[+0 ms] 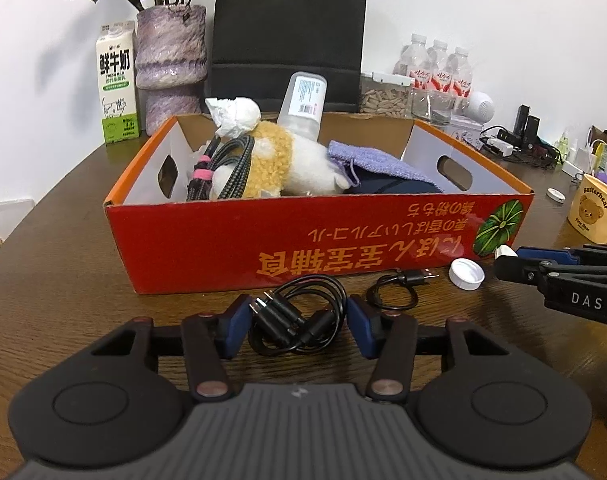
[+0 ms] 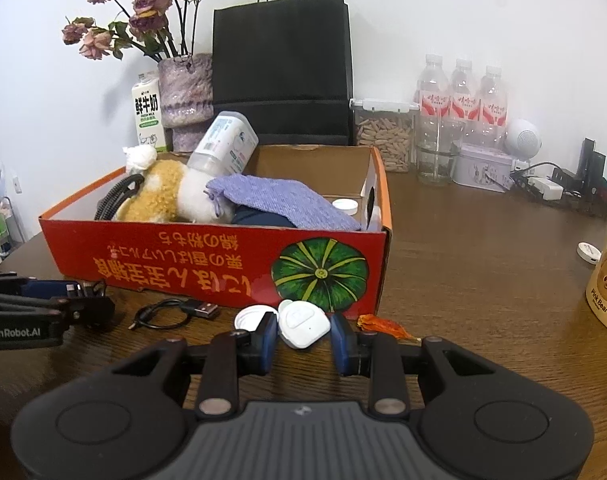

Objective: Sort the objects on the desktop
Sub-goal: 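Carry the white piece over the box with the right tool while the left tool carries the cables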

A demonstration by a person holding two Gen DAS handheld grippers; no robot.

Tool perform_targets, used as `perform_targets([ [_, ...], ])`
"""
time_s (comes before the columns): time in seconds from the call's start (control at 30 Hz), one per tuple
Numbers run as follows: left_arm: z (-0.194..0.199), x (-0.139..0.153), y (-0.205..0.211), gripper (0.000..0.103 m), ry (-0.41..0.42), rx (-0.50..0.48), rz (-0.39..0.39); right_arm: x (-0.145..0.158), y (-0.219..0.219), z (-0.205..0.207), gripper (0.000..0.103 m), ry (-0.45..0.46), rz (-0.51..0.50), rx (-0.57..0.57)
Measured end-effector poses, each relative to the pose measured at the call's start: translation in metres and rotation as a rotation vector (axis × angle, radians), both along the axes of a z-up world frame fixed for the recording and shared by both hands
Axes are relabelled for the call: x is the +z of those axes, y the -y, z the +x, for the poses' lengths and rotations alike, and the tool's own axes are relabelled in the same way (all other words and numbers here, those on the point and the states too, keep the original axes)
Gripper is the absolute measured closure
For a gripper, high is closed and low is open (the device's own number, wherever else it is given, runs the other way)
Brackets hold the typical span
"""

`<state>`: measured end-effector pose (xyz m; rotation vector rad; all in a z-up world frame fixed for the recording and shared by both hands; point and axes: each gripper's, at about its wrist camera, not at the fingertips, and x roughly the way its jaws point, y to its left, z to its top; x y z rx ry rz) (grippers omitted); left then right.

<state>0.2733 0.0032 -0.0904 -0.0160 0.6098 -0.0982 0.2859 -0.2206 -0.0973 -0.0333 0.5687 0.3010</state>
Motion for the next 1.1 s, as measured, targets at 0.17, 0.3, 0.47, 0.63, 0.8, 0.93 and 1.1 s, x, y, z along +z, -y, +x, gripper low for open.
perform_targets([
  [0.17,-0.01,0.006,-0.001,0.052,0.034,0.014,-0.009,0.003,-0.001,-0.007,0.075,0.016,0.018,0.006],
  [0.3,-0.018,0.015,-0.003,0.052,0.068,0.018,-0.031,0.011,-0.002,-0.016,0.075,0.049,0.034,0.017],
  [0.47,-0.026,0.035,-0.003,0.052,0.13,0.007,-0.053,0.028,-0.006,-0.02,0.075,0.095,0.057,0.037],
  [0.63,-0.02,0.054,0.003,0.052,0.172,-0.014,-0.049,0.049,-0.015,-0.015,0.075,0.141,0.061,0.063],
  [0.8,-0.002,0.068,0.008,0.052,0.193,-0.03,-0.05,0.065,-0.028,-0.003,0.075,0.156,0.05,0.088],
  [0.93,0.023,0.074,0.008,0.052,0.188,-0.02,-0.064,0.073,-0.041,0.014,0.075,0.167,0.04,0.1],
  [1.1,0.051,0.074,0.005,0.052,0.198,0.022,-0.067,0.078,-0.052,0.041,0.075,0.179,0.054,0.1],
])
